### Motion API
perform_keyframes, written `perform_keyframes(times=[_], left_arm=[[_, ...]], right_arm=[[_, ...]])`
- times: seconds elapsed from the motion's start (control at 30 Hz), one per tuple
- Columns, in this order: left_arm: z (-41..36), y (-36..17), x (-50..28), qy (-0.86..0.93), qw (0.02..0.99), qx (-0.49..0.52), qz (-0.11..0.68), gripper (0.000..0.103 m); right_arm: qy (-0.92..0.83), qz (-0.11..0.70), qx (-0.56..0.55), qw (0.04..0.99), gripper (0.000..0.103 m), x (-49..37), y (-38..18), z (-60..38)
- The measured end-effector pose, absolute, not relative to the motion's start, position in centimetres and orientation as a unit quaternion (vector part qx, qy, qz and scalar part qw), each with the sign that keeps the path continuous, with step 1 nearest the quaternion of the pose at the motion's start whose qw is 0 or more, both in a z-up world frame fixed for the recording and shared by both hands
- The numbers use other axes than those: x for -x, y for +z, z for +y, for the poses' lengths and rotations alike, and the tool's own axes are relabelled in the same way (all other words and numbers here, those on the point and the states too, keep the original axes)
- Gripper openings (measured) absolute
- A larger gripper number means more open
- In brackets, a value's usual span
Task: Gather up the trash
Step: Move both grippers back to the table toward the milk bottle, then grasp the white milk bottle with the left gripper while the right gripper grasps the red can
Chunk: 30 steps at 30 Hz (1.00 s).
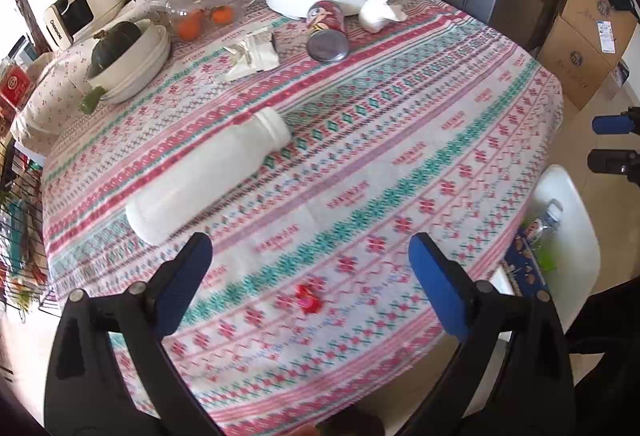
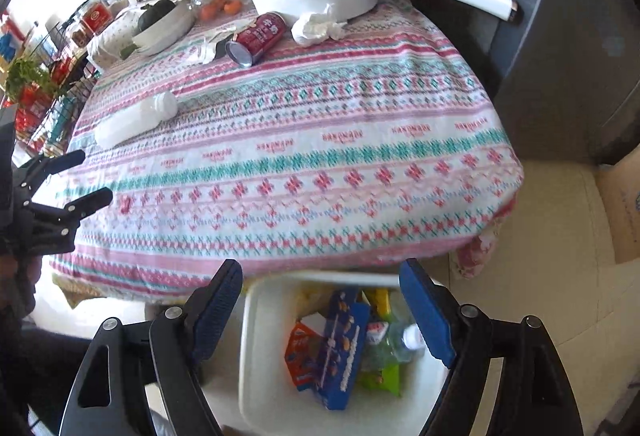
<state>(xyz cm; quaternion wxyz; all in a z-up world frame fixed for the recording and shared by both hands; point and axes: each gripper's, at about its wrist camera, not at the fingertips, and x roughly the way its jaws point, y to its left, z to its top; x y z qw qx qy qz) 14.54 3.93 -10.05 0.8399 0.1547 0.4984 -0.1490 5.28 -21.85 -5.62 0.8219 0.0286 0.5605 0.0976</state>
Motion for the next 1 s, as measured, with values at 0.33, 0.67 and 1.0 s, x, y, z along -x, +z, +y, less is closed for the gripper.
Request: perform_keyframes(times=[0.33, 0.67, 1.0], left_arm=[[7.0, -12.1, -21.7, -0.191, 0.798, -0.296, 0.489, 0.098], [7.9, -15.7, -24.9, -0.199, 0.757, -0.307, 0.542, 0.063], [14.9, -15.0, -25.8, -0.100, 0.794, -0.023, 0.600, 0.061]], right_arm=[[0.060, 0.546, -0.037, 0.835, 0.083, -12.0, -7.5, -17.4], [0.052, 0.508, -0.050, 0.858, 0.083, -18.5, -9.1, -12.5], [0.025, 0.470, -0.087, 0.878, 0.083, -24.7, -11.0, -7.9]])
